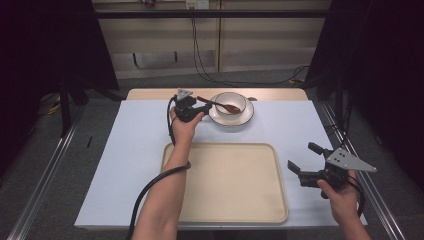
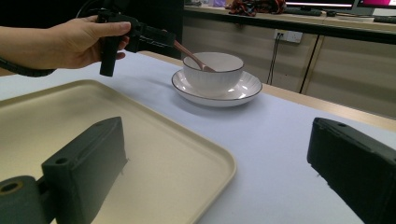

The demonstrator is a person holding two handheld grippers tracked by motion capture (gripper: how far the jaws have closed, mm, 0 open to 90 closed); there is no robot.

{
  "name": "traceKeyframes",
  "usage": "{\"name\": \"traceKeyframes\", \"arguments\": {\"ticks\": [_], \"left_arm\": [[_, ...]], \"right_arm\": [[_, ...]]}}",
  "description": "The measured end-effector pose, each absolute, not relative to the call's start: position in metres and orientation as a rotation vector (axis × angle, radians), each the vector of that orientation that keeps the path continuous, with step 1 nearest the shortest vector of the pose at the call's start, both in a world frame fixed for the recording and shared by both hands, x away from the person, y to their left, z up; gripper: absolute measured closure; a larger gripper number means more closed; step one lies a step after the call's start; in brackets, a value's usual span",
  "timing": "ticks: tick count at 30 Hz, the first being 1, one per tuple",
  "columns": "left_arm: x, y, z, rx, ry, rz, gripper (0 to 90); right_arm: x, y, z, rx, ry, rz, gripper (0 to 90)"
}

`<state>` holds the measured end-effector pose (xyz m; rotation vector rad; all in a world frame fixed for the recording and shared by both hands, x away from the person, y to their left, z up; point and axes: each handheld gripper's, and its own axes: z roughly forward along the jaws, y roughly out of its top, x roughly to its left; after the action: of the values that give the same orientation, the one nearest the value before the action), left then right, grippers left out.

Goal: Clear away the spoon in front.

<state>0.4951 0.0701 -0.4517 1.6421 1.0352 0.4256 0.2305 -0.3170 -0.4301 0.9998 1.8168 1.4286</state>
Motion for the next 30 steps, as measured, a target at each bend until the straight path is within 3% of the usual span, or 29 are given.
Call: {"name": "traceKeyframes", "arguments": {"ticks": [30], "left_arm": [[0.5041, 0.0617, -0.4598, 1.530, 1.114, 0.334, 48.9]], "right_arm": [[0.2309, -0.3157, -0.4301, 0.990, 1.822, 1.434, 3.9]]}}
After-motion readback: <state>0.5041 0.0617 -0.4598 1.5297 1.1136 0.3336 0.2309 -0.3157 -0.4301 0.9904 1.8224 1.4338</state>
